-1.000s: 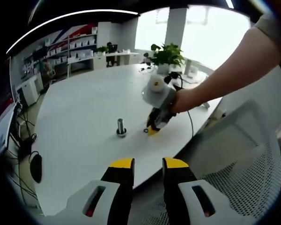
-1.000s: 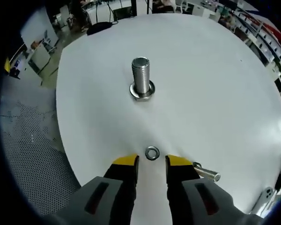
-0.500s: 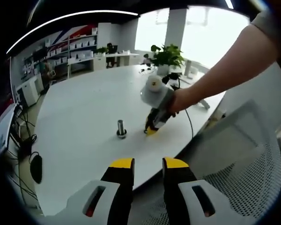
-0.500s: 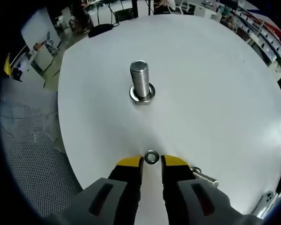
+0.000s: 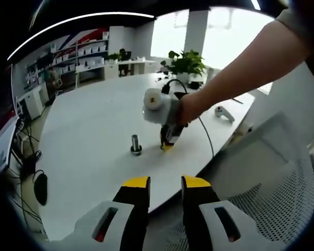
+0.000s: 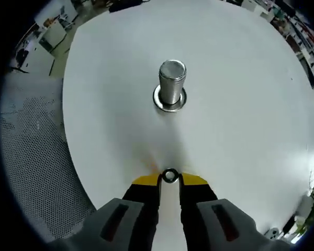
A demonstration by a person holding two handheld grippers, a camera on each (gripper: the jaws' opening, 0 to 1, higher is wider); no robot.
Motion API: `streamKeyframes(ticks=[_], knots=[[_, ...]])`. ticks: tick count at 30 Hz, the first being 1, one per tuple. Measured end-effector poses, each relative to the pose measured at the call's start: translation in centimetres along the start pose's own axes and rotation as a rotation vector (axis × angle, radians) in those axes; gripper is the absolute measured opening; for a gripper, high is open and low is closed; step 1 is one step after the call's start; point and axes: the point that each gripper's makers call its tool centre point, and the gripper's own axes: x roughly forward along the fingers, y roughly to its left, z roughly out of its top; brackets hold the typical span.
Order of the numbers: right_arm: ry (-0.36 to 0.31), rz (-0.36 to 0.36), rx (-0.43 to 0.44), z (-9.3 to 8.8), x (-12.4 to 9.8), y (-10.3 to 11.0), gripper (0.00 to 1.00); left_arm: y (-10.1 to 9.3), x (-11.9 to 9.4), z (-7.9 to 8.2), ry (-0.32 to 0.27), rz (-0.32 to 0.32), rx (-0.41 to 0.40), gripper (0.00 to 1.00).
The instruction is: Place the washer onto the threaded stud by aligning its center hole with the stud, sliding it down to the base, and recovering from edge contact or off-axis alignment until the washer reaches the visible bottom stop.
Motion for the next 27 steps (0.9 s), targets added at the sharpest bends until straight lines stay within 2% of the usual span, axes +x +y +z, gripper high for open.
streamKeyframes(ticks=[5,8,14,17,21,23,25,27], knots=[[0.046,0.017,0.03,-0.1,0.1,-0.4,0.15,0.0,0.0,-0.1,0.003,0.003,-0.002,0.21],[0.04,0.017,0.059,-0.1,0.3,-0.9,0.14,0.1,0.0,0.0,0.001,0.006,-0.004,0.21],[0.062,-0.003,0.042,-0.5,0.6,-1.1,0.14,0.3,-0.1,-0.1,0.003,0.015,-0.008,0.21],[0.055,-0.003,0.073,-0.5,0.8,-1.6,0.14,0.3,-0.1,0.0,0.003,0.017,-0.007,0.21],[0.005,-0.027,0.095,-0.4,1.1,-1.9,0.14,0.4,-0.1,-0.2,0.01,0.019,-0.009,0.21],[-0.058,-0.053,0.09,-0.1,1.2,-2.1,0.14,0.4,0.0,-0.3,0.014,0.021,-0.011,0.21],[-0.128,-0.06,0.101,0.0,0.8,-1.4,0.14,0.4,0.0,-0.3,0.015,0.023,-0.012,0.21],[-0.191,-0.054,0.14,-0.1,0.6,-1.2,0.14,0.4,-0.1,-0.4,0.019,0.025,-0.015,0.21]])
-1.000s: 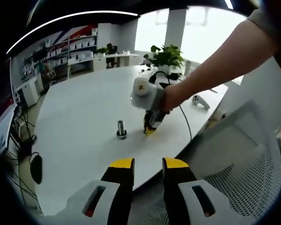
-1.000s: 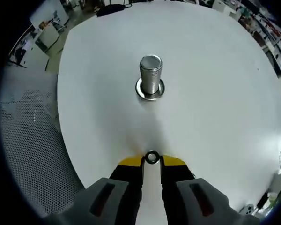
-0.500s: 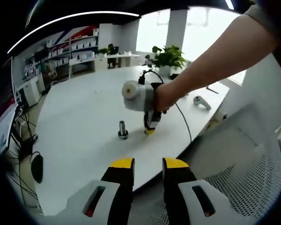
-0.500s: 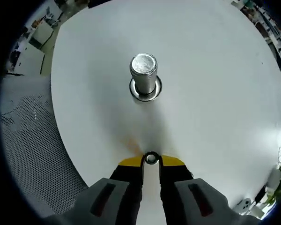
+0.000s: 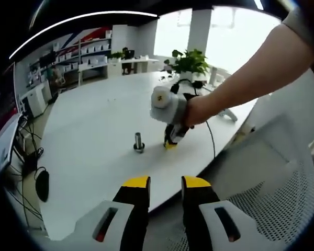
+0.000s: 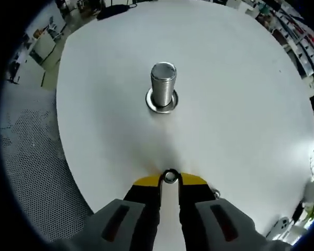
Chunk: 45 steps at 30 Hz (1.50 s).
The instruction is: Place the washer onto the threaded stud by aligning its center hole with the stud, sliding it down to the base, and recovering from edge contact or off-axis alignment until the washer reaches the visible bottom stop.
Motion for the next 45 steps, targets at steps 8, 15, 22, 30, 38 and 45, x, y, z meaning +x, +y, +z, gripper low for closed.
streamKeyframes(ticks=[8,15,22,30,38,45], knots=[[-0.054,0.006,0.046,-0.3,-0.9,1.3,0.14,0.0,0.0,-0.4,0.019,0.002,-0.003,0.22],[-0.01,0.005,0.043,-2.2,-1.8,2.1,0.14,0.0,0.1,-0.6,0.03,-0.001,-0.002,0.22],[-0.015,-0.022,0.09,-3.9,-3.5,0.0,0.14,0.0,0.0,-0.4,0.019,0.0,-0.001,0.22],[-0.05,-0.068,0.165,-4.2,-5.7,-2.8,0.14,-0.2,0.0,-0.4,0.022,-0.008,0.004,0.22],[-0.115,-0.128,0.157,-3.4,-7.5,-4.6,0.14,-0.2,0.0,-0.3,0.015,-0.009,0.004,0.22],[-0.157,-0.163,0.137,-2.9,-8.3,-5.5,0.14,-0.3,0.0,-0.2,0.012,-0.016,0.008,0.22]])
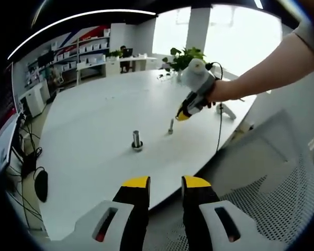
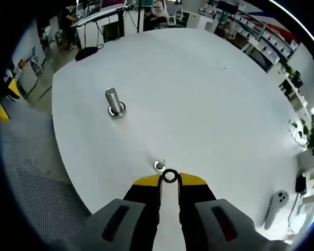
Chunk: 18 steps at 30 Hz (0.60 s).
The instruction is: Place the washer onto the threaded stud by aligning its center hole with the stud, sliding it down to the base, and recovering from edge contact or off-axis alignment until the washer reaches the visible bottom stop.
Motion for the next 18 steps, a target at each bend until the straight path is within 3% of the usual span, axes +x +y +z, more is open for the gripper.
streamKeyframes(ticks=[18], knots=[[-0.02,0.031,-0.105,1.4,0.9,0.8,0.14,-0.1,0.1,-0.1,0.004,-0.009,0.003,0.21]])
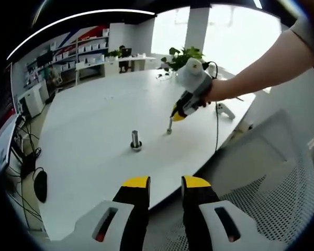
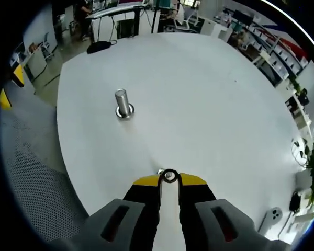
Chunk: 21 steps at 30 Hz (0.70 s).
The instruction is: Place the washer onto the threaded stud by aligning its center hole with the stud, sliding it down to the base, and recovering from edge contact or off-axis alignment until the washer reaches the visible bottom stop.
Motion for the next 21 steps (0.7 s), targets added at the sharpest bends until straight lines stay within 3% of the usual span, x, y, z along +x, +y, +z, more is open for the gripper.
streamKeyframes(ticks=[11,21], knots=[[0.043,0.025,-0.044,-0.4,0.9,0.3,0.14,0.2,-0.1,0.1,-0.006,0.009,-0.005,0.21],[0.079,0.052,-0.031,-0.9,2.9,0.4,0.14,0.3,0.0,-0.1,0.005,0.014,-0.011,0.21]])
